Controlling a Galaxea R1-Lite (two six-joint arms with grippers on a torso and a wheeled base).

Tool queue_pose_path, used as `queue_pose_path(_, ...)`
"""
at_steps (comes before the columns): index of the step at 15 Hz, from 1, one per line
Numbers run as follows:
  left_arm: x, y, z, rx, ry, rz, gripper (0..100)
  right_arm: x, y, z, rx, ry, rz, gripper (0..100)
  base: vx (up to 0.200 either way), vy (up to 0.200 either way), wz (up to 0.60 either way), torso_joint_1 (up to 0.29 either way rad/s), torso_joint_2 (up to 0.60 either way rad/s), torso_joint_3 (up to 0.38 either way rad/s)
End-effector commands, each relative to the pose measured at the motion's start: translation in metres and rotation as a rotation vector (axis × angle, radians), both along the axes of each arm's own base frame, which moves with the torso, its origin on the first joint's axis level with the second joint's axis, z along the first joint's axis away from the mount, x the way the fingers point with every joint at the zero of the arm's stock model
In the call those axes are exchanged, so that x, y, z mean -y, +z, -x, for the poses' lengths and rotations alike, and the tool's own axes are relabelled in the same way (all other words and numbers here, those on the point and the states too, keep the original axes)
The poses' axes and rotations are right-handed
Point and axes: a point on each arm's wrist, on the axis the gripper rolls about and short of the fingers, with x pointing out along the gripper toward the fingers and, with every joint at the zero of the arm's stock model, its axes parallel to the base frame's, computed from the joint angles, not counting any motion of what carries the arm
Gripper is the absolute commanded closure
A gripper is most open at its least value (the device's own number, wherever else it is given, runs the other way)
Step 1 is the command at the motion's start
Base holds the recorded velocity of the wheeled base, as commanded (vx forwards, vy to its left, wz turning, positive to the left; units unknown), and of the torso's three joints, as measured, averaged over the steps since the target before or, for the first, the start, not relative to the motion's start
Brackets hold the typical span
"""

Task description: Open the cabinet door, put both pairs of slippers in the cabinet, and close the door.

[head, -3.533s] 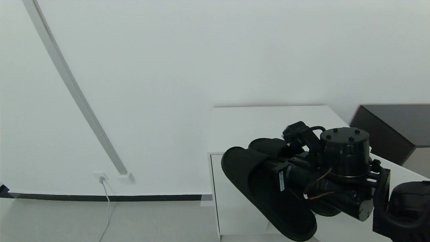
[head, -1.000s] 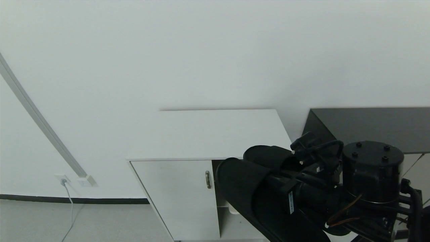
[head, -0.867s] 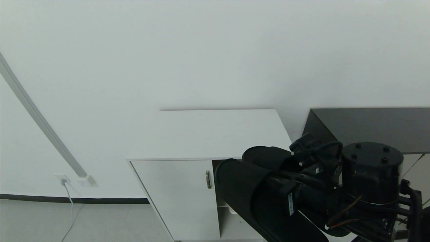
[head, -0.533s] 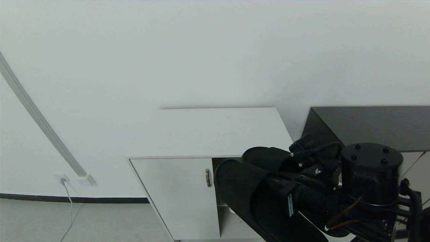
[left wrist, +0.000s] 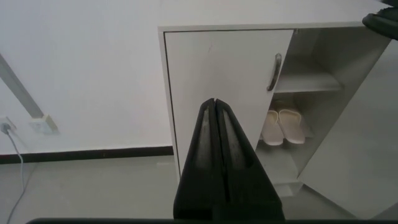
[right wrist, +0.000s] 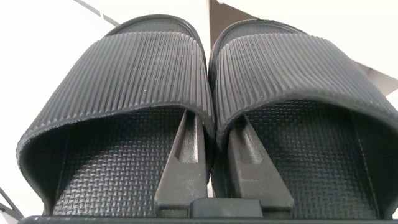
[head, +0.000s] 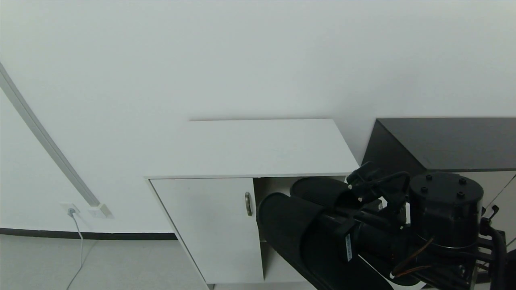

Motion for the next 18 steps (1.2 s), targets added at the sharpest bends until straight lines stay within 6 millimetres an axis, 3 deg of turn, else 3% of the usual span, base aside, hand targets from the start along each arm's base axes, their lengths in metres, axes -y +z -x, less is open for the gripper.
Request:
queue_pose_path(1,0.0000,0.0000,0.0000,0.000,-0.001,0.000,100,-0.0010,-0.0019,-0.0006,-0.005,0.001,0.005,100,0.000,0.000,0.00,-0.168,0.40,0.227)
queue_pose_path(18,0.0000,0.0000,0.0000,0.000,-0.001,0.000,100,-0.0042,-0.0115,-0.0039,0.008,0.003,-0.010,100,0.000,0.000,0.00,-0.203,0.52,0.314)
